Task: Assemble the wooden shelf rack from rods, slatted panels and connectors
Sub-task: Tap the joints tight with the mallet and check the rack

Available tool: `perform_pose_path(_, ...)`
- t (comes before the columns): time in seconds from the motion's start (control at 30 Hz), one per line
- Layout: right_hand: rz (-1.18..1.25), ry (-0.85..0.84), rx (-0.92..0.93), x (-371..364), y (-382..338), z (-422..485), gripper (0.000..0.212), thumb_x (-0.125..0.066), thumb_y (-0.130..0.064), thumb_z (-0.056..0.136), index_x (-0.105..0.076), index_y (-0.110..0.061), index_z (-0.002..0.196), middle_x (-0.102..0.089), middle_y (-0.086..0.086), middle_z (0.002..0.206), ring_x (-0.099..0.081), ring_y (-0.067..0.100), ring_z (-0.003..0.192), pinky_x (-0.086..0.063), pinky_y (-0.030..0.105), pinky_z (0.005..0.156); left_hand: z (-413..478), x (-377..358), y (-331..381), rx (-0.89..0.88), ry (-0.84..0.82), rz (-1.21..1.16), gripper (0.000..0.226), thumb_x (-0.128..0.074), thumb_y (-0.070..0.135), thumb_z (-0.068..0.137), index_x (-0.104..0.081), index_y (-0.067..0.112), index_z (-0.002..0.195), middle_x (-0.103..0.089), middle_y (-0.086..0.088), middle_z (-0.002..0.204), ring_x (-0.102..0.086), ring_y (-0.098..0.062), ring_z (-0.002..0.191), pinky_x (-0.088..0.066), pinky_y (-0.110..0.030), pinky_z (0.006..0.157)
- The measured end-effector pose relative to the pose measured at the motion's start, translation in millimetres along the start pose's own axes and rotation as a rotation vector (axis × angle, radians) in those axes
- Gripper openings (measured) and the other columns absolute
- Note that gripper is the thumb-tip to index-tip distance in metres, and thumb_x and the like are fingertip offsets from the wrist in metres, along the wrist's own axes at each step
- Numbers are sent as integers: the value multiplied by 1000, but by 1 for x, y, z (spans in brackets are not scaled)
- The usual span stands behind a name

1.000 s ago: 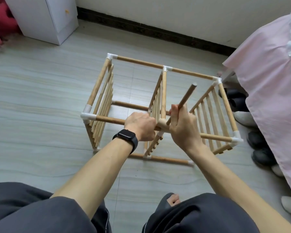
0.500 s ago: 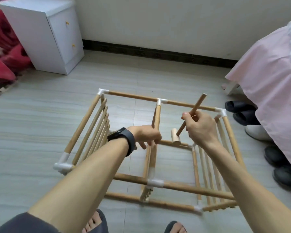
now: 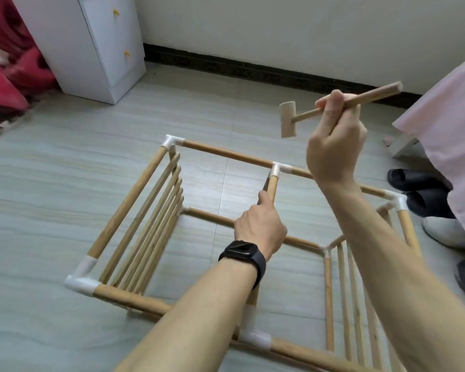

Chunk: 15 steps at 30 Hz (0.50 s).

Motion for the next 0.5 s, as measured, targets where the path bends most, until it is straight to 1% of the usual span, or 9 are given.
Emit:
perform_pose_path(0.03, -65, -38, 2, -7, 4, -9, 30, -40, -21, 109, -60, 1, 103, -63, -1, 78, -59, 4, 57, -44, 21, 53, 1, -1, -1, 6, -1, 1, 27, -43, 2, 85, -32, 13, 108, -44, -1, 65, -45, -24, 57, -36, -37, 60)
perform_pose_path(0.1, -214, -277, -110, -18, 14, -24, 28, -42, -23, 109, -58, 1, 108, -66, 7, 83, -66, 27, 66, -47, 38, 60, 1, -1, 0, 16, 8, 5, 28, -44, 2, 85, -31, 14, 106, -42, 0, 65, -47, -30, 63, -35, -37, 62)
perform_pose_path(0.17, -166, -229, -138, -18, 21, -20, 32, -39, -27, 110, -59, -3, 107, -65, 1, 84, -65, 16, 64, -49, 33, 60, 1, -3, 1, 9, 23, 21, 28, -44, 2, 86, -32, 13, 108, -41, 0, 64, -47, -30, 63, -35, -36, 61)
perform_pose_path(0.2, -90, -120, -105, -16, 20, -15, 34, -37, -28, 110, -60, -3, 104, -62, -3, 81, -60, 2, 60, -47, 23, 55, 1, -3, 1, 7, 27, 28, 28, -44, 2, 86, -34, 12, 110, -41, 0, 63, -45, -28, 59, -35, -36, 60)
perform_pose_path(0.27, -44, -30, -64, -13, 22, -13, 37, -35, -29, 109, -59, -2, 102, -56, -9, 74, -52, -4, 53, -38, 10, 51, 3, -3, 1, 11, 17, 36, 28, -44, 2, 87, -34, 12, 111, -41, 0, 63, -41, -24, 55, -34, -35, 59)
perform_pose_path(0.33, -116, -270, -156, -20, 27, -14, 38, -35, -34, 108, -58, -4, 104, -58, -8, 72, -59, 4, 58, -42, 14, 53, 1, -2, 0, 24, 7, 48, 28, -43, 1, 86, -32, 13, 109, -41, 0, 64, -43, -26, 58, -34, -36, 60)
perform_pose_path(0.37, -145, -364, -206, -21, 31, -11, 38, -35, -35, 109, -58, -6, 104, -60, -6, 73, -62, 11, 59, -47, 22, 55, 0, -3, 1, 20, 11, 51, 28, -43, 1, 86, -32, 13, 109, -41, 0, 64, -43, -25, 57, -33, -35, 59)
perform_pose_path(0.4, -137, -349, -190, -20, 31, -6, 35, -35, -34, 110, -58, -8, 103, -60, -7, 72, -62, 8, 58, -49, 27, 54, -1, -4, 1, 15, 22, 53, 28, -43, 1, 87, -33, 13, 110, -42, 0, 63, -43, -24, 55, -32, -35, 56)
perform_pose_path(0.5, -8, -53, -15, -16, 29, -2, 31, -37, -28, 111, -57, -5, 102, -55, -14, 72, -57, 1, 54, -44, 18, 50, 0, -4, 1, 9, 33, 81, 31, -43, 1, 87, -36, 12, 115, -41, 1, 63, -47, -29, 60, -33, -35, 56)
Point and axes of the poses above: each hand's wrist, its own z-axis towards the middle knuckle, its own x-axis out of the back of the hand, y = z × x, the point moved 1 cm from there along z, towards the middle knuckle
